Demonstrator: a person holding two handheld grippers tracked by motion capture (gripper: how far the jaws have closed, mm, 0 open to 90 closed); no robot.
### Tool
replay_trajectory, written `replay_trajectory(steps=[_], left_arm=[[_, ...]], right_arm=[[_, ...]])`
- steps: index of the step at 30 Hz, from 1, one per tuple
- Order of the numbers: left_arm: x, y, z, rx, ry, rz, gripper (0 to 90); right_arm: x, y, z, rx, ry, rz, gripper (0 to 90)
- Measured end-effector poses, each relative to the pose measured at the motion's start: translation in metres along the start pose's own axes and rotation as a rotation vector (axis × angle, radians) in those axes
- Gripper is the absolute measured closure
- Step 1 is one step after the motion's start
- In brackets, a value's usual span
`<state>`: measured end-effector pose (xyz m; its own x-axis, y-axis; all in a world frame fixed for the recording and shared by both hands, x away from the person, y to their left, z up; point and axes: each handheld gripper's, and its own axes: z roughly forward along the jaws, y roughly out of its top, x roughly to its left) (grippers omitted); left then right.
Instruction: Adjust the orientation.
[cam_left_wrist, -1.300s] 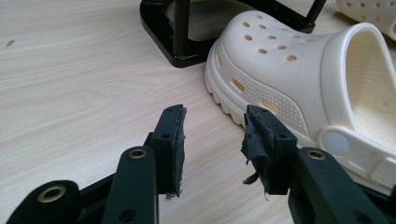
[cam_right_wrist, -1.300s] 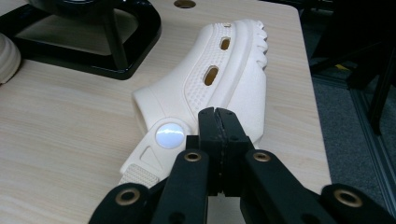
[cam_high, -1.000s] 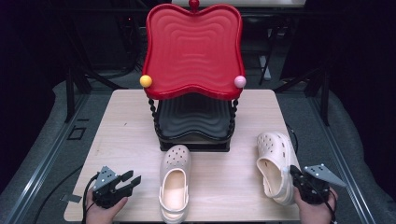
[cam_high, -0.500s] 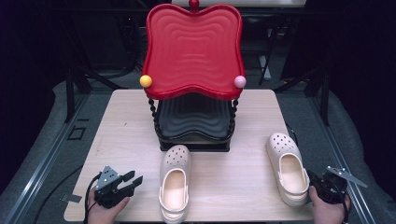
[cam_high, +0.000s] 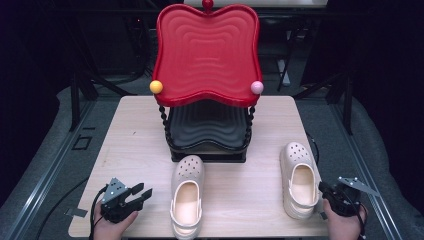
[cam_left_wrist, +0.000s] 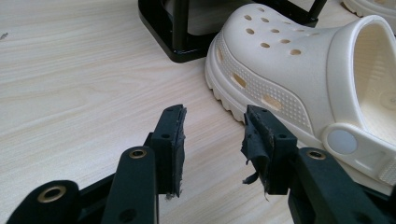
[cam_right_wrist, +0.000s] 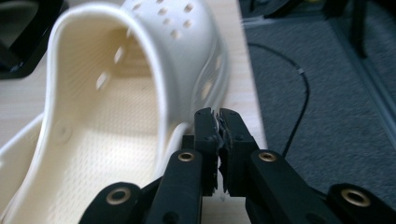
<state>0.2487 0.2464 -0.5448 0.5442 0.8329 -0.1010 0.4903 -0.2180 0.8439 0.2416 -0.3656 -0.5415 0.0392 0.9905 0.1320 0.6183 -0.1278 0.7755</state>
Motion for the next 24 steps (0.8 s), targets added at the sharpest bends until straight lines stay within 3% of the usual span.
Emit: replay_trajectory(steps=[4, 7, 11, 14, 17, 20, 24], left_arm=[[0.001, 0.0, 0.0, -0.002, 0.0, -0.004, 58.5], [0.001, 0.0, 0.0, -0.003, 0.004, -0.009, 58.4], [0.001, 0.0, -0.001, -0.009, 0.005, -0.011, 58.2], [0.002, -0.001, -0.001, -0.01, 0.007, -0.015, 58.1], [0.003, -0.001, -0.001, -0.006, 0.012, -0.018, 58.1], [0.003, -0.001, -0.001, -0.003, 0.012, -0.022, 58.1], [0.003, -0.002, 0.0, -0.001, 0.013, -0.026, 58.1]], right_arm=[[0.001, 0.007, -0.016, -0.076, -0.006, 0.009, 80.7], [0.012, 0.013, -0.023, -0.113, 0.018, -0.028, 75.0], [0.029, 0.02, -0.013, -0.075, 0.021, -0.129, 68.6], [0.036, 0.022, -0.003, -0.052, -0.011, -0.178, 68.5], [0.039, 0.025, 0.006, -0.043, -0.037, -0.193, 73.1], [0.037, 0.029, 0.009, 0.0, -0.063, -0.228, 79.7], [0.036, 0.03, 0.01, -0.004, -0.063, -0.23, 82.8]])
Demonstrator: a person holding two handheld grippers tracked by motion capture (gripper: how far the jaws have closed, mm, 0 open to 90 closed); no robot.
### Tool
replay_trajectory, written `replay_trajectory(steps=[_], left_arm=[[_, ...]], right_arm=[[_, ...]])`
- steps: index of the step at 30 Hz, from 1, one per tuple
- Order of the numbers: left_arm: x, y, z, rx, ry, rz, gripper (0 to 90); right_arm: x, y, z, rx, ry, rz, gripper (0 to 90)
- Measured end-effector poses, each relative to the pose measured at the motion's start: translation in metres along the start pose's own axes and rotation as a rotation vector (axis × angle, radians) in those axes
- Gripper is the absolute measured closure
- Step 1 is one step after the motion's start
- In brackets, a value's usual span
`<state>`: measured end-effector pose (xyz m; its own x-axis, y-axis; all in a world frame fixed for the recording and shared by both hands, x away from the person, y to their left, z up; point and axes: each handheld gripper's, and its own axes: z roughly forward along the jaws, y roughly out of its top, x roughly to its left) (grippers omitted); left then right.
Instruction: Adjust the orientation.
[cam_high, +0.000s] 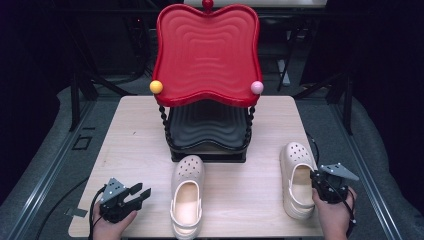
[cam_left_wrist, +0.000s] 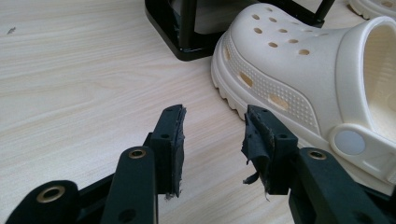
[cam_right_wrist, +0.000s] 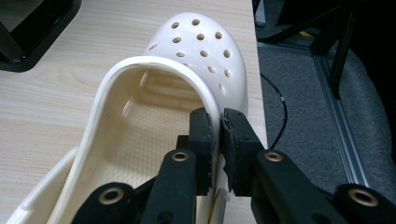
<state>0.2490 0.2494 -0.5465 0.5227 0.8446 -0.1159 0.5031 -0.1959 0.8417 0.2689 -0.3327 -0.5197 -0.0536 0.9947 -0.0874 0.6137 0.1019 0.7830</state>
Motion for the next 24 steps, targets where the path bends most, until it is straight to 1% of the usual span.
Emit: replay_trajectory(steps=[2, 4, 5, 7, 10, 11, 12, 13, 14, 15, 17, 18, 21, 23, 24], left_arm=[[0.0, 0.0, 0.0, 0.001, 0.002, -0.001, 58.1], [0.0, 0.0, -0.001, -0.002, 0.003, -0.001, 58.1], [0.0, 0.0, -0.001, -0.006, 0.003, -0.002, 58.1], [0.0, 0.0, -0.001, -0.006, 0.004, 0.0, 58.1], [-0.001, 0.0, -0.001, -0.008, 0.003, -0.002, 58.1], [-0.001, 0.0, -0.001, -0.008, 0.003, 0.001, 58.1], [-0.001, 0.0, -0.002, -0.008, 0.001, 0.003, 58.1], [-0.001, 0.0, -0.002, -0.008, 0.001, 0.003, 58.1], [-0.001, 0.0, -0.002, -0.009, 0.001, 0.003, 58.1], [-0.002, 0.001, -0.002, -0.008, -0.001, 0.004, 58.1], [-0.002, 0.001, -0.002, -0.006, -0.001, 0.005, 58.1], [-0.003, 0.001, -0.002, -0.006, 0.001, 0.007, 58.1], [-0.005, 0.001, -0.002, -0.013, -0.006, 0.009, 58.1], [-0.006, 0.001, -0.003, -0.019, -0.012, 0.006, 58.1], [-0.006, 0.001, -0.003, -0.021, -0.017, 0.0, 58.1]], right_arm=[[0.0, -0.001, -0.001, -0.009, 0.006, 0.005, 83.2], [0.001, -0.001, -0.005, -0.001, 0.023, 0.005, 83.3], [0.001, 0.0, -0.007, 0.012, 0.027, -0.002, 83.4], [0.004, -0.001, -0.012, -0.003, 0.039, 0.001, 83.3], [0.014, -0.002, -0.024, -0.013, 0.058, -0.019, 83.3], [0.018, -0.003, -0.028, -0.019, 0.069, -0.025, 83.3], [0.022, -0.004, -0.033, -0.027, 0.089, -0.025, 83.3], [0.022, -0.004, -0.033, -0.027, 0.089, -0.025, 83.3], [0.027, -0.005, -0.037, -0.032, 0.104, -0.026, 83.3], [0.042, -0.006, -0.047, -0.037, 0.159, -0.031, 83.4], [0.052, -0.007, -0.051, -0.047, 0.184, -0.04, 83.5], [0.062, -0.008, -0.055, -0.053, 0.206, -0.057, 83.5], [0.086, -0.008, -0.06, -0.061, 0.259, -0.098, 83.7], [0.098, -0.008, -0.06, -0.058, 0.276, -0.126, 83.8], [0.108, -0.009, -0.058, -0.058, 0.302, -0.134, 83.9]])
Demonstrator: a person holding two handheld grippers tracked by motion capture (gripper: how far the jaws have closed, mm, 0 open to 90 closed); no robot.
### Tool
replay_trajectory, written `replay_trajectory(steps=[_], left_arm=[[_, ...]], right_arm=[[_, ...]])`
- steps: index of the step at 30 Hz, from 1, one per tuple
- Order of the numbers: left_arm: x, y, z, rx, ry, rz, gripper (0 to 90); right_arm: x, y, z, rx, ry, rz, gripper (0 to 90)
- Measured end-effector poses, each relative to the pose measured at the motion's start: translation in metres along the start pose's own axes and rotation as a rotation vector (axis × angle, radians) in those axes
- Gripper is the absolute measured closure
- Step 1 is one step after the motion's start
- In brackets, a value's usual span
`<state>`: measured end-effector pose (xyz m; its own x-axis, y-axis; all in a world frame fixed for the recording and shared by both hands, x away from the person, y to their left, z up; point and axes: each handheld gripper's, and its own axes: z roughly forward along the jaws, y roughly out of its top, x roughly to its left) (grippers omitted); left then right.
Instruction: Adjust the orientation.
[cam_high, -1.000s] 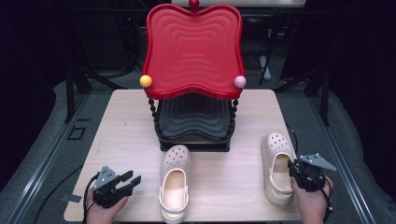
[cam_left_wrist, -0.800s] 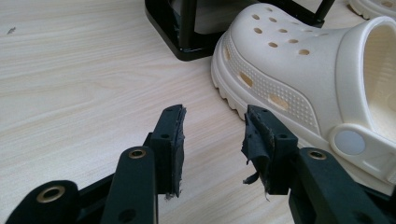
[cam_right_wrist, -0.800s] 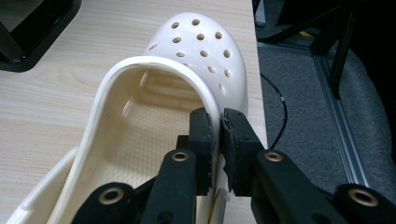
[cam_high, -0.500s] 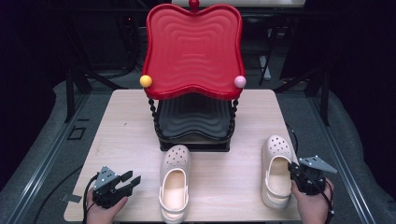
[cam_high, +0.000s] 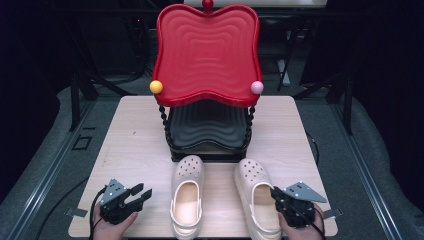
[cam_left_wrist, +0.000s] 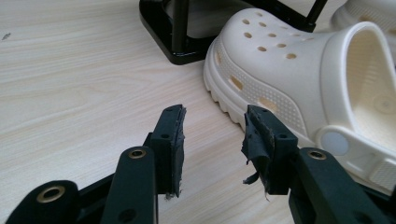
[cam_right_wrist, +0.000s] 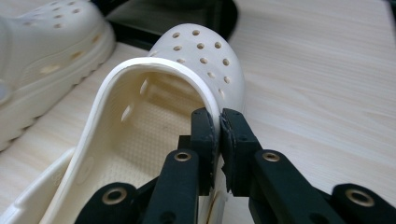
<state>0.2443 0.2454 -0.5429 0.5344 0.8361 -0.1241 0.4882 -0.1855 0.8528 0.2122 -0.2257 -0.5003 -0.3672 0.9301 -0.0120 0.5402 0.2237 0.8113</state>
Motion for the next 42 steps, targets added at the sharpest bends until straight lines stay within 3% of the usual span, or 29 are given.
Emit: replay_trajectory(steps=[6, 18, 25, 33, 39, 42], left_arm=[[-0.007, 0.001, 0.0, -0.006, -0.03, -0.006, 57.9], [-0.032, 0.006, 0.007, -0.007, -0.091, 0.025, 55.3], [-0.047, 0.013, 0.017, -0.005, -0.129, -0.005, 54.4], [-0.057, 0.016, 0.036, 0.026, -0.108, -0.017, 53.8], [-0.062, 0.013, 0.047, 0.076, -0.095, -0.007, 55.5], [-0.063, 0.013, 0.047, 0.076, -0.068, 0.011, 59.7]], right_arm=[[0.025, 0.005, 0.015, 0.03, 0.023, -0.035, 83.8], [0.053, 0.015, 0.04, 0.029, 0.065, 0.0, 83.4], [0.066, 0.018, 0.054, 0.033, 0.067, 0.015, 82.9], [0.076, 0.02, 0.06, 0.005, 0.101, 0.071, 82.8], [0.083, 0.015, 0.062, 0.0, 0.126, 0.061, 80.6], [0.084, 0.013, 0.061, -0.011, 0.12, 0.036, 78.3]])
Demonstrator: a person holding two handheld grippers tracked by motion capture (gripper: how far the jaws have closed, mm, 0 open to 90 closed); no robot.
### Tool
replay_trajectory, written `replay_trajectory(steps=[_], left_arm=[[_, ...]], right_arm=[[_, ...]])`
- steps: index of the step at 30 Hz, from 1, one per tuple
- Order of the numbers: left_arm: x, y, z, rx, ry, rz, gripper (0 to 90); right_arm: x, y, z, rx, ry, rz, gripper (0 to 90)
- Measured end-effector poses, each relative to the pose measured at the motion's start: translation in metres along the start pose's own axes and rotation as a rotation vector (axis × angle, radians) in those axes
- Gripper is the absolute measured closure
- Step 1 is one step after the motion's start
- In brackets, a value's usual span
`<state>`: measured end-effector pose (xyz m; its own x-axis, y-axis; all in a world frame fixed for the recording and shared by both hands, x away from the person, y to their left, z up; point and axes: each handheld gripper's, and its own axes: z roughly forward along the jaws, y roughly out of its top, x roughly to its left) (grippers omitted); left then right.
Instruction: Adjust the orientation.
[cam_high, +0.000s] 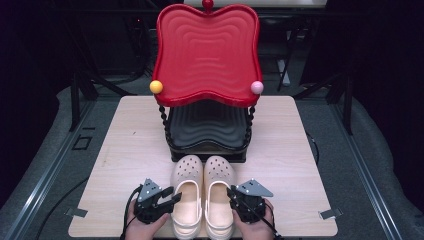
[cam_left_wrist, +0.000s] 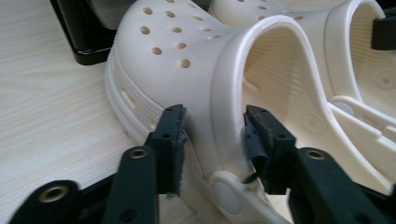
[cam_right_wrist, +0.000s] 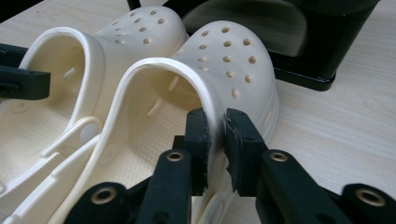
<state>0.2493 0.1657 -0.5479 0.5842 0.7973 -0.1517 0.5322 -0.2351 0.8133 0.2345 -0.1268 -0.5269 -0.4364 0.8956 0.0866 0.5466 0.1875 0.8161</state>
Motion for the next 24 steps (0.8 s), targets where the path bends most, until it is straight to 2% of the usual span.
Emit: replay_trajectory(steps=[4, 8, 11, 13, 16, 20, 24], left_arm=[[0.0, 0.001, 0.0, 0.004, -0.007, 0.0, 62.4], [-0.001, 0.001, -0.001, 0.008, -0.005, 0.012, 64.4], [-0.002, 0.002, 0.0, 0.005, -0.024, 0.003, 66.8], [-0.003, 0.004, 0.003, 0.005, -0.037, 0.003, 66.8], [-0.006, 0.005, 0.005, 0.004, -0.027, 0.014, 66.8], [-0.008, 0.004, 0.003, -0.001, -0.025, -0.014, 67.4], [-0.006, 0.004, 0.001, 0.001, -0.039, -0.028, 67.8]], right_arm=[[-0.003, -0.002, -0.004, -0.008, -0.005, -0.038, 73.9], [-0.003, -0.004, -0.005, 0.011, 0.009, -0.044, 76.1], [0.003, -0.008, -0.008, 0.022, 0.002, -0.069, 75.2], [0.004, -0.009, -0.009, 0.013, 0.005, -0.065, 74.9], [0.002, -0.008, -0.012, 0.024, 0.024, -0.051, 74.8], [-0.005, -0.009, -0.009, 0.006, 0.062, -0.051, 75.2], [-0.007, -0.008, -0.007, 0.006, 0.073, -0.061, 75.7]])
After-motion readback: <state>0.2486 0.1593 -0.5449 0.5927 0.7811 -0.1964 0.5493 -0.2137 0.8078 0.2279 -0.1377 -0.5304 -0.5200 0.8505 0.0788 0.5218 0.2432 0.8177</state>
